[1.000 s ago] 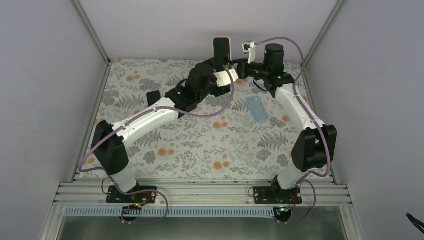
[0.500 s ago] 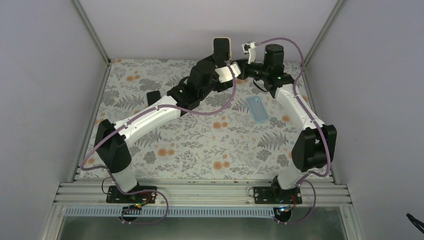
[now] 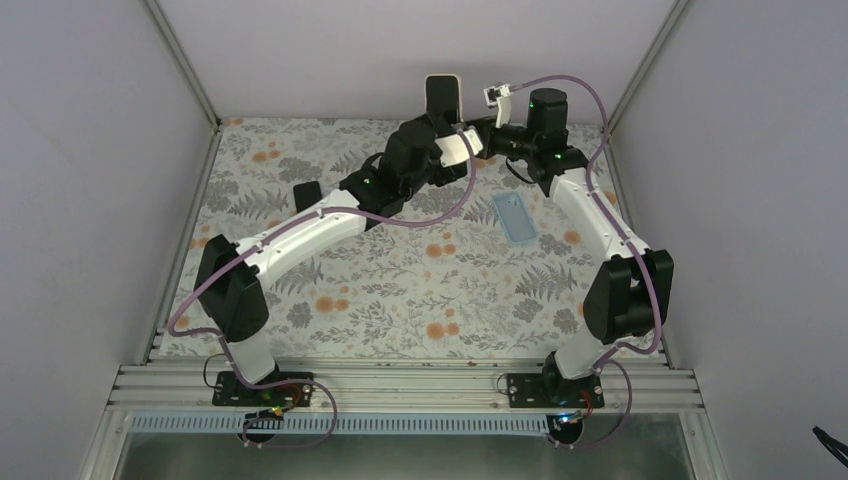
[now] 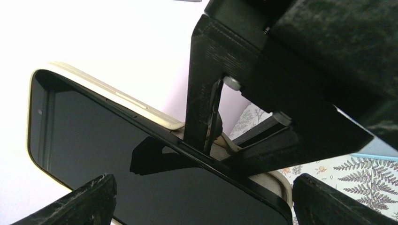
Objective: Take the phone out of the phone case
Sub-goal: Remove the phone case from the phone.
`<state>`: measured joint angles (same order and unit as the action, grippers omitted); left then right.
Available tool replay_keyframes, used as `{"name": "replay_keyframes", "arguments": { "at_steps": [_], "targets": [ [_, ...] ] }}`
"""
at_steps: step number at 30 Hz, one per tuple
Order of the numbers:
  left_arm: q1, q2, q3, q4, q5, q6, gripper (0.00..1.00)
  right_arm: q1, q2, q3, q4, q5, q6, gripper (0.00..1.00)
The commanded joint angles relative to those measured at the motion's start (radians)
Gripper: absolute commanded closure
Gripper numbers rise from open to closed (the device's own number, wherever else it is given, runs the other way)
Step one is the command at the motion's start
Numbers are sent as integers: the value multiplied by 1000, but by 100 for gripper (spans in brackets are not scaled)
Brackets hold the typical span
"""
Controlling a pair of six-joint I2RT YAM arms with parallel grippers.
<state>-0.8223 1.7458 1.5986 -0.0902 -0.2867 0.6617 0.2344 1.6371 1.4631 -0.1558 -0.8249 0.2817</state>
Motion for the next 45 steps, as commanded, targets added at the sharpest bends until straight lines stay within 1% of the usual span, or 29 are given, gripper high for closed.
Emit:
{"name": "replay_keyframes", "arguments": {
  "at_steps": [1, 3, 6, 11, 13, 16, 17, 21, 26, 28, 30, 35, 38, 42, 43, 45],
  "targets": [
    [18, -27, -6, 31, -18, -31, 8, 4, -42, 2, 73, -35, 8, 97],
    [20, -23, -8, 34, -30, -32, 9, 4, -42, 2, 74, -37, 9, 97],
    [24, -31, -20, 48, -37, -38, 11, 4, -44, 2, 74, -35, 10, 97],
    [29, -50, -61, 118, -91, -38, 16, 4, -50, -5, 75, -39, 10, 97],
    [30, -43, -60, 148, -133, -29, 21, 7, -49, -9, 78, -42, 13, 97],
    [34, -40, -79, 214, -213, -18, 35, 10, -48, -7, 76, -39, 14, 97],
    [38, -45, -96, 242, -230, -17, 38, 11, -50, -6, 74, -37, 12, 97],
    [41, -100, -188, 342, -227, 7, 38, 12, -61, -10, 67, -30, 0, 97],
    [53, -110, -218, 385, -258, 21, 39, 15, -57, -19, 78, -38, 10, 97],
    [54, -120, -239, 433, -264, 38, 41, 16, -53, -17, 73, -35, 10, 97],
    [54, -134, -268, 484, -265, 56, 41, 18, -54, -18, 72, -35, 8, 97],
    [55, -128, -267, 494, -255, 57, 41, 19, -57, -25, 77, -40, 9, 97],
    [52, -124, -271, 532, -268, 62, 41, 23, -57, -31, 80, -42, 10, 97],
    [52, -98, -280, 664, -325, 140, 40, 28, -43, -61, 106, -77, 53, 97],
    [51, -97, -294, 712, -334, 170, 40, 28, -33, -74, 128, -112, 75, 97],
    [49, -89, -332, 872, -358, 295, 40, 29, -1, -106, 211, -252, 123, 97]
  ]
}}
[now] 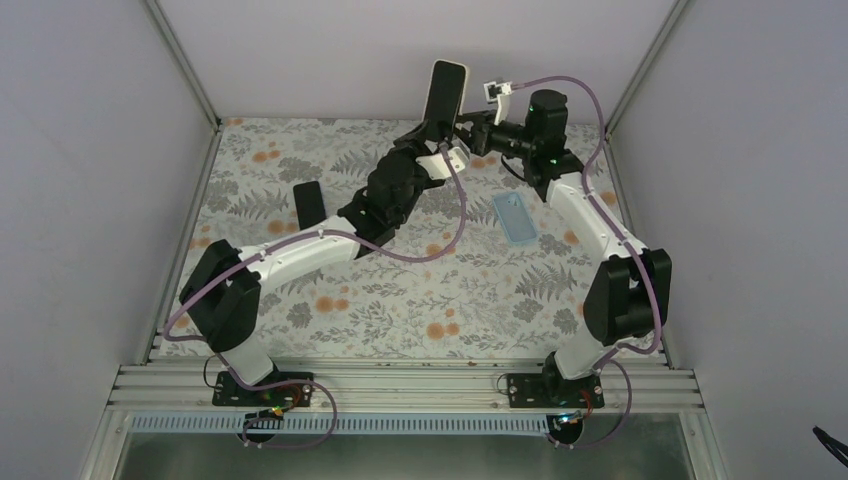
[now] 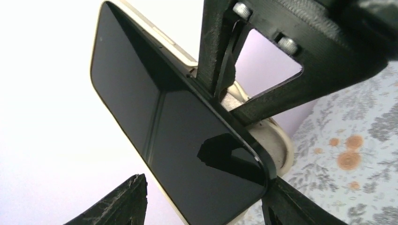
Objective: Take the phone out of the phone case
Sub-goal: Remove the phone case from the phone.
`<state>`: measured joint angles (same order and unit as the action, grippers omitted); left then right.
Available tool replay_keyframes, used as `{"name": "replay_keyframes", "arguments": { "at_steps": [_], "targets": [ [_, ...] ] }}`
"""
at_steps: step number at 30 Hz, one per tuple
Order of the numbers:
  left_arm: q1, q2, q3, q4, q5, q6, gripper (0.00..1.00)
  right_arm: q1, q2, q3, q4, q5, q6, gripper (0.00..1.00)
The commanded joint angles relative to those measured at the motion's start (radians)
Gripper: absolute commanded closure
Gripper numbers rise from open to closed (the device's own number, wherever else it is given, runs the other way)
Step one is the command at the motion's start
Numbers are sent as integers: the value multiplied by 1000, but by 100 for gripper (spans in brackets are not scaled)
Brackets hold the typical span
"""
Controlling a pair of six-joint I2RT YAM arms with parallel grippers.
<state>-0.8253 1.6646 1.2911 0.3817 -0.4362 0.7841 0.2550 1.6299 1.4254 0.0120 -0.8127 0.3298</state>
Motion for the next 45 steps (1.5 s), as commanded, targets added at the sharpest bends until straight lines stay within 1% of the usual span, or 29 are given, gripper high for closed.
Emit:
{"name": "replay_keyframes", "arguments": {
  "at_steps": [1, 2, 4, 6, 9, 13, 17, 18, 23, 26, 29, 34, 36, 39, 41, 43, 45],
  "targets": [
    [51, 2, -39, 495, -228, 237, 40, 10, 23, -78, 84, -329, 114, 97],
    [52, 8, -53, 587, -231, 286, 40, 16, 54, -89, 128, -388, 148, 97],
    [57, 18, -65, 714, -222, 348, 40, 36, 77, -91, 134, -440, 144, 97],
    [64, 28, -63, 766, -210, 386, 40, 57, 82, -88, 133, -478, 130, 97],
    [69, 61, -65, 888, -192, 468, 41, 88, 90, -72, 120, -558, 117, 97],
    [61, 92, -69, 1054, -144, 600, 41, 114, 96, -62, 9, -573, 40, 97],
    [60, 104, -70, 1122, -116, 666, 42, 123, 96, -82, -28, -578, 17, 97],
    [58, 104, -79, 1133, -99, 674, 43, 126, 93, -78, -46, -578, 1, 97],
    [33, 122, -125, 1159, -59, 702, 55, 145, 104, -65, -47, -579, 3, 97],
    [29, 145, -117, 1185, -61, 722, 71, 151, 114, -52, -56, -580, -5, 97],
    [29, 147, -115, 1176, -59, 713, 77, 153, 118, -45, -66, -581, -13, 97],
    [25, 149, -99, 1152, -64, 707, 93, 153, 124, -33, -78, -576, -22, 97],
    [21, 143, -102, 1149, -66, 705, 97, 152, 121, -27, -102, -546, -44, 97],
    [7, 112, -120, 1130, -78, 687, 98, 143, 117, -9, -181, -394, -108, 97],
    [-7, 80, -136, 1097, -88, 670, 98, 138, 119, 26, -280, -224, -196, 97],
    [-20, 45, -155, 1069, -96, 658, 98, 132, 111, 44, -321, -69, -255, 97],
    [-31, 3, -168, 1017, -109, 636, 98, 123, 116, 68, -363, 39, -297, 97]
  ]
}}
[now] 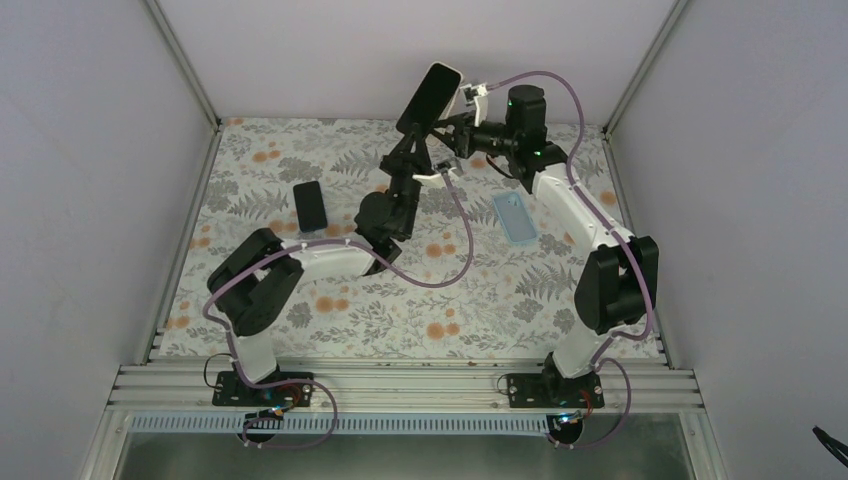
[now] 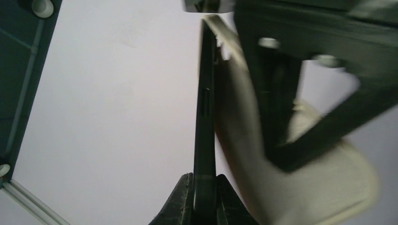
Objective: Take the phone out of the phone case
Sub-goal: Remove the phone case from the phone.
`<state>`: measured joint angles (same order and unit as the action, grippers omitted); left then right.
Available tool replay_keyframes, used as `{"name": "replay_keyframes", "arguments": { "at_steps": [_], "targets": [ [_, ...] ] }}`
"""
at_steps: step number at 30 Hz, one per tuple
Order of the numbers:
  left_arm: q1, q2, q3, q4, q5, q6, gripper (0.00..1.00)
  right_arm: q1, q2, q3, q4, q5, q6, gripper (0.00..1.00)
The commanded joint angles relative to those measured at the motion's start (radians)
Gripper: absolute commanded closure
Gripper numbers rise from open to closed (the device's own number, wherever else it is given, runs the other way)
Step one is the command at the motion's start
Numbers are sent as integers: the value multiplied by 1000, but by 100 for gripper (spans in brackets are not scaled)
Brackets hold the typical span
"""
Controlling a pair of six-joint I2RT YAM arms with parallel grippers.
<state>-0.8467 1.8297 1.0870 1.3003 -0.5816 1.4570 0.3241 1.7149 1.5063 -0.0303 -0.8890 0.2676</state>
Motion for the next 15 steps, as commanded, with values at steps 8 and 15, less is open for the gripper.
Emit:
{"name": "replay_keyframes", "arguments": {
  "at_steps": [8, 15],
  "targets": [
    [-16, -351, -24, -265, -6, -190, 98, 19, 63, 43, -474, 235, -310, 97],
    [9, -455, -254, -220, 6, -101, 98, -53, 87, 19, -620, 175, -414, 97]
  ]
}}
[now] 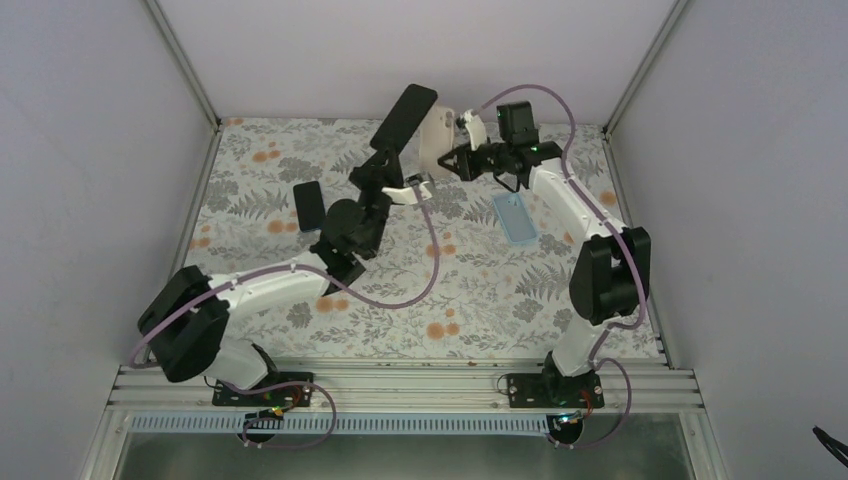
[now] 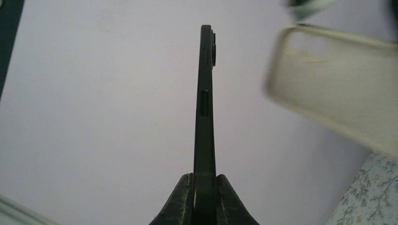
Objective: Take the phone out of the phone case
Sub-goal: Remove the phone case from the phone, then place the phone case at the center of the board.
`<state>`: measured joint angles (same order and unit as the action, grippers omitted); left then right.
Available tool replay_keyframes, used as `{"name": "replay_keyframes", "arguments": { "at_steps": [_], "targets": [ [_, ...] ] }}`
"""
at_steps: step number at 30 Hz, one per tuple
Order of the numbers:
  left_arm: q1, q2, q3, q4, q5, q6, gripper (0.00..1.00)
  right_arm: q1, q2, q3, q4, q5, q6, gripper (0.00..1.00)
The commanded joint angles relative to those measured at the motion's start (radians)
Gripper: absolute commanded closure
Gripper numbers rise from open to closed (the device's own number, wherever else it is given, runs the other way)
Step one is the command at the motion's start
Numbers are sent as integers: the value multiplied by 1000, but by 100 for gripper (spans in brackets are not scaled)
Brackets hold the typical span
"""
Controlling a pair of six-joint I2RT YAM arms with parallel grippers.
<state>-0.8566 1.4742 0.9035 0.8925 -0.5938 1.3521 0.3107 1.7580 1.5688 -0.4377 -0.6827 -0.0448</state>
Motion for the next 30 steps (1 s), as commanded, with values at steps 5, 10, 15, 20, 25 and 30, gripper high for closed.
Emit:
{"name": "replay_keyframes", "arguments": {
  "at_steps": [5, 10, 15, 20, 25, 30],
  "targets": [
    [45, -175, -192, 139, 40, -16, 98, -74, 35, -62, -318, -61, -211, 97],
    [77, -161, -267, 66, 34, -59, 98, -76, 124, -19, -542, -103, -351, 97],
    [77, -72, -324, -80, 70, -77, 98, -76, 185, -92, -595, -68, -400, 97],
    [73, 56, -397, 22, 52, -44, 98, -76, 239, -123, -597, -43, -408, 96],
    [71, 138, -398, -12, 65, -63, 98, -76, 293, -123, -557, 103, -384, 96],
    [65, 203, -397, -58, 86, -84, 98, -76, 328, -138, -522, 214, -382, 96]
  ]
}}
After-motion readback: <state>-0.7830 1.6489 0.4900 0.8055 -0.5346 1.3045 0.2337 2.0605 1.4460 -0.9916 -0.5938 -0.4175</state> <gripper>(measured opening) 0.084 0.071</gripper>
